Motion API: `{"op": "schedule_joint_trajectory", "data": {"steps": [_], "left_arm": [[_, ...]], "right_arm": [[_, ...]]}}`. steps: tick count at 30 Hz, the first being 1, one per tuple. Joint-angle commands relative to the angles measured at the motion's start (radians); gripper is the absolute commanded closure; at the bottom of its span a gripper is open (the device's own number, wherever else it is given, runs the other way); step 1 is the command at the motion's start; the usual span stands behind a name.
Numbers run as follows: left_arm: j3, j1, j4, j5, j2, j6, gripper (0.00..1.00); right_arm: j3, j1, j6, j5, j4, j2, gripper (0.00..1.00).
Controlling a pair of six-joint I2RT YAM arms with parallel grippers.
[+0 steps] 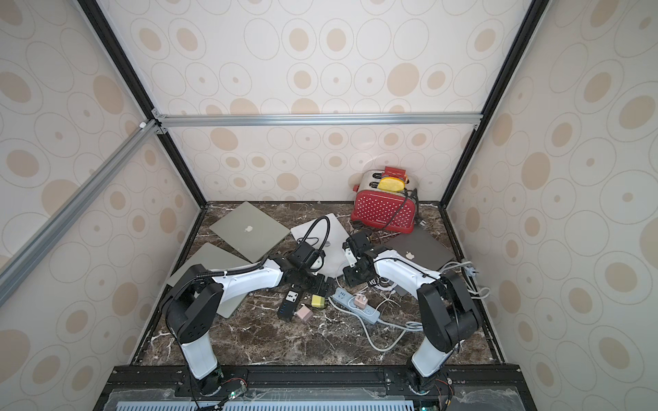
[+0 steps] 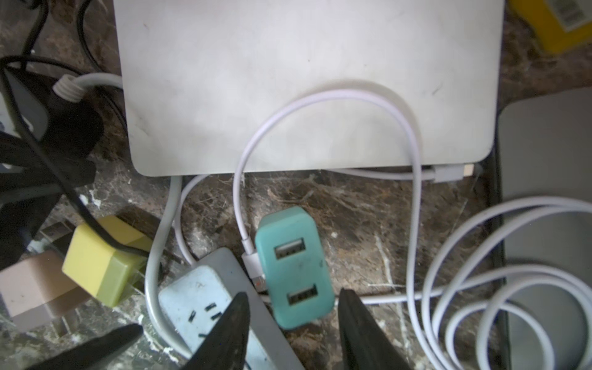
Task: Unplug the laptop charger
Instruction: Place the plug at the center of the board, then remove the charging cable from the laptop.
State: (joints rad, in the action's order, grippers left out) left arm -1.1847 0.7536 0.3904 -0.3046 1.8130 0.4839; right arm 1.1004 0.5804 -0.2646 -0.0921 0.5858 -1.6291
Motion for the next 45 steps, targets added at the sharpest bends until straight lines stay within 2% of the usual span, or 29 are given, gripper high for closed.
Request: {"op": "schedule_joint_trajectory", "data": {"steps": [1, 7, 10, 16, 20, 23, 28, 33, 39, 45], "left_arm": [[-0.072, -0.005, 0.072, 0.025, -0.053, -0.110, 0.01], [-0.168, -0.001, 0.082, -0.028, -0.071, -0.185, 0.01], [-0.294, 0.022, 0.151, -0.029, -0.039, -0.246, 0.01], [-0.680, 0.078, 0.358, -0.098, 0.213, -0.285, 0.05], [-0.910, 0.134, 0.455, -0.116, 0.380, -0.296, 0.08], [-1.034, 0.157, 0.526, -0.136, 0.474, -0.298, 0.18], [-1.065, 0.193, 0.521, -0.186, 0.520, -0.306, 0.20], [-1.103, 0.246, 0.512, -0.163, 0.592, -0.312, 0.23], [-1.130, 0.275, 0.516, -0.125, 0.654, -0.301, 0.33], [-1.067, 0.276, 0.452, -0.113, 0.672, -0.265, 0.37]], "right_arm": [[0.041, -0.024, 0.008, -0.009, 0.056, 0.070, 0.45], [0.020, -0.123, 0.004, -0.039, 0.100, 0.177, 0.38], [-0.020, -0.221, 0.014, -0.061, 0.100, 0.225, 0.34], [-0.090, -0.411, 0.032, -0.118, 0.071, 0.303, 0.33], [-0.177, -0.568, 0.006, -0.257, 0.041, 0.355, 0.34], [-0.196, -0.591, 0.012, -0.226, 0.041, 0.377, 0.34], [-0.226, -0.615, -0.009, -0.160, -0.020, 0.384, 0.34], [-0.264, -0.687, -0.031, -0.235, -0.102, 0.338, 0.34], [-0.299, -0.691, -0.039, -0.295, -0.166, 0.268, 0.35], [-0.315, -0.691, -0.042, -0.326, -0.185, 0.236, 0.35]]}}
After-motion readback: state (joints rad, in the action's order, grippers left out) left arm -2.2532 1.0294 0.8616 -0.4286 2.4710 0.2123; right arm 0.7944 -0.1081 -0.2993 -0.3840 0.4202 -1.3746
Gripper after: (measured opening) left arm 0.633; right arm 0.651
